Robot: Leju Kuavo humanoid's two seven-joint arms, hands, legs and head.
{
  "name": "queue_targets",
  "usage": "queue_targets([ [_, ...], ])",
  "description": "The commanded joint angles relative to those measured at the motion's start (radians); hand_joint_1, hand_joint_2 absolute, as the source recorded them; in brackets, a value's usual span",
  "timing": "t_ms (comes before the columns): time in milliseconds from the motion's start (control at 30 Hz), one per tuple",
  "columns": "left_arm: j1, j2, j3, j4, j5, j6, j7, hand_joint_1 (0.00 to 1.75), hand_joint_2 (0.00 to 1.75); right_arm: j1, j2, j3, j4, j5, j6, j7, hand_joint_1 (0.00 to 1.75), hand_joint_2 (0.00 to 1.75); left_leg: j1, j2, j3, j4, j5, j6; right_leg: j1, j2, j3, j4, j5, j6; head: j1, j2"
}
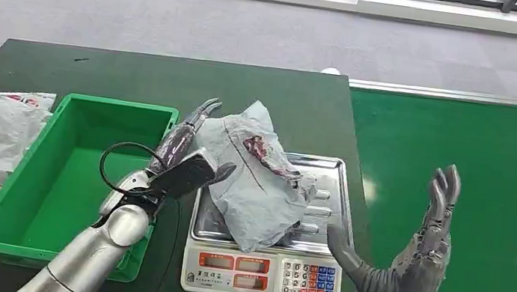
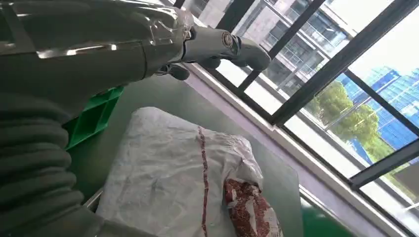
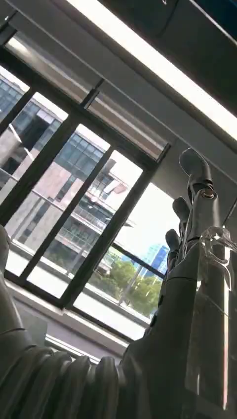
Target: Moved the parcel from conveyor to table for the left to box.
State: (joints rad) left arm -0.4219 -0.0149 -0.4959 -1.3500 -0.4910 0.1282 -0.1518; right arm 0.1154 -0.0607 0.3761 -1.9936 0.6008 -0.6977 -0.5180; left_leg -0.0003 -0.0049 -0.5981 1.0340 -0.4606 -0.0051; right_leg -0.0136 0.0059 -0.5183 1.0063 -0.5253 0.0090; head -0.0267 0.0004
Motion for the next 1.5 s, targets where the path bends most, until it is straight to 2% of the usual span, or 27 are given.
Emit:
queue_targets([
  [33, -0.073, 0.046, -0.092, 0.116, -0.025, -0.045, 0.018, 0.00, 1.75, 0.007, 0.014, -0.042, 0.005, 0.001, 0.000, 0.004, 0.00, 1.75, 0.000, -0.001, 0.001, -0.001, 0.000, 0.000, 0.000, -0.001, 0.002, -0.001, 0.000, 0.000, 0.000, 0.000],
  [267, -0.148, 0.064, -0.210, 0.277, -0.134, -0.184, 0.035, 0.00, 1.75, -0.037, 0.019, 0.014, 0.051, -0.023, 0.012, 0.017, 0.00, 1.75, 0.000, -0.001, 0.004, -0.005, 0.002, -0.001, 0.000, -0.001, 0.005, -0.005, 0.001, -0.001, 0.000, 0.000],
  [667, -0.336, -0.012, -0.305, 0.576, -0.212, -0.344, -0.031, 0.00, 1.75, -0.100, 0.060, 0.023, 0.058, 0.009, 0.078, 0.051, 0.00, 1.75, 0.000, -0.001, 0.002, -0.002, 0.002, 0.000, 0.000, -0.002, 0.003, -0.002, 0.002, 0.000, 0.000, 0.000],
  [967, -0.362, -0.032, -0.375, 0.553, -0.154, -0.425, -0.105, 0.00, 1.75, -0.073, 0.075, -0.004, 0.050, -0.008, 0.086, 0.040, 0.00, 1.75, 0.000, -0.003, 0.003, -0.002, 0.002, 0.000, 0.000, -0.003, 0.006, -0.002, 0.002, 0.000, 0.000, 0.000],
  [1000, -0.360, -0.038, -0.368, 0.531, -0.141, -0.391, -0.122, 1.68, 1.75, -0.066, 0.081, -0.010, 0.042, -0.002, 0.088, 0.043, 0.00, 1.75, 0.000, -0.003, 0.004, -0.005, 0.003, 0.000, 0.000, -0.003, 0.006, -0.004, 0.003, 0.000, 0.000, 0.000],
  [1033, -0.361, -0.045, -0.365, 0.506, -0.131, -0.378, -0.120, 1.75, 1.75, -0.054, 0.086, -0.015, 0.026, 0.003, 0.091, 0.046, 0.00, 1.75, 0.000, -0.003, 0.005, -0.005, 0.003, 0.000, 0.000, -0.003, 0.007, -0.005, 0.003, 0.000, 0.000, 0.000],
  [1200, -0.334, -0.013, -0.369, 0.391, -0.122, -0.350, -0.106, 1.75, 1.75, -0.028, 0.097, -0.025, -0.010, 0.016, 0.116, 0.057, 0.00, 1.75, 0.000, -0.004, 0.004, -0.005, 0.003, -0.001, 0.000, -0.005, 0.007, -0.005, 0.002, -0.001, 0.000, 0.000],
  [1500, -0.331, -0.010, -0.369, 0.392, -0.122, -0.350, -0.106, 1.75, 1.75, -0.028, 0.097, -0.026, -0.009, 0.016, 0.115, 0.057, 0.00, 1.75, 0.000, -0.002, 0.004, -0.003, 0.002, 0.000, 0.000, -0.002, 0.005, -0.002, 0.002, 0.000, 0.000, 0.000],
])
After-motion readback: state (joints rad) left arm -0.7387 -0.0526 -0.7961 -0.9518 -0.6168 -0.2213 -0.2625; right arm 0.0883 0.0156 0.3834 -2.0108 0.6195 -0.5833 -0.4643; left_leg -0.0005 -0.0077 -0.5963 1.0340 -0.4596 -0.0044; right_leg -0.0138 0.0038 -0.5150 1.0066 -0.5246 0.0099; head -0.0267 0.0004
